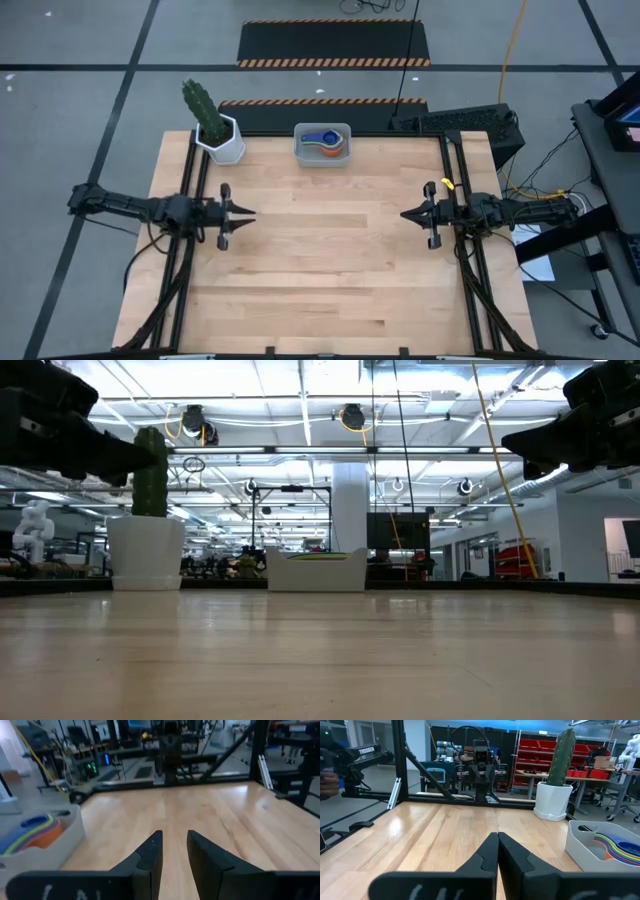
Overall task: Nest measuring cups in basket
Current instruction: Return to Home Position
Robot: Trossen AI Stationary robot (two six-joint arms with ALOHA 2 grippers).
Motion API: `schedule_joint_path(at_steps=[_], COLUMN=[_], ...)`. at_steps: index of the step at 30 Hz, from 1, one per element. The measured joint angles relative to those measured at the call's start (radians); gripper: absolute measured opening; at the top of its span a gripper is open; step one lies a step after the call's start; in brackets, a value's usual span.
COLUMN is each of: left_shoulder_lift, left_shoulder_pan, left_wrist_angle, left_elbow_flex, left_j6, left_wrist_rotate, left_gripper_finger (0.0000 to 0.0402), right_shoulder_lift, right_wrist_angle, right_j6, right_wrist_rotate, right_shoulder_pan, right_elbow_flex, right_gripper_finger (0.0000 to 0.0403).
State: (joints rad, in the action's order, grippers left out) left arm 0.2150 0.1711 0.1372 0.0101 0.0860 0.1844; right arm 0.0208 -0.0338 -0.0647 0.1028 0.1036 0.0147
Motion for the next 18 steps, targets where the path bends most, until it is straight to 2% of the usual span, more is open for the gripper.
schedule_joint_path(at_steps=[5, 11, 18], left_shoulder_lift=[-0.091, -0.212, -0.195], left_shoulder_pan=[-0.027, -0.077, -0.136], left_wrist_angle=[-0.018, -0.104, -0.114], left_elbow_flex=[0.0, 0.002, 0.002], left_j6=[0.03, 0.04, 0.036], left_wrist_rotate=[-0.006, -0.073, -0.103], left_gripper_finger=[0.0092, 0.0092, 0.0092], right_shoulder_lift=[0.0, 0.0, 0.0], right_wrist_angle=[0.0, 0.0, -0.001], right_j6=[0.0, 0.0, 0.0], right_wrist_rotate=[0.0, 0.0, 0.0], right_shoulder_pan=[0.0, 0.0, 0.0], right_elbow_flex=[0.0, 0.0, 0.0], right_gripper_finger=[0.0, 0.0, 0.0])
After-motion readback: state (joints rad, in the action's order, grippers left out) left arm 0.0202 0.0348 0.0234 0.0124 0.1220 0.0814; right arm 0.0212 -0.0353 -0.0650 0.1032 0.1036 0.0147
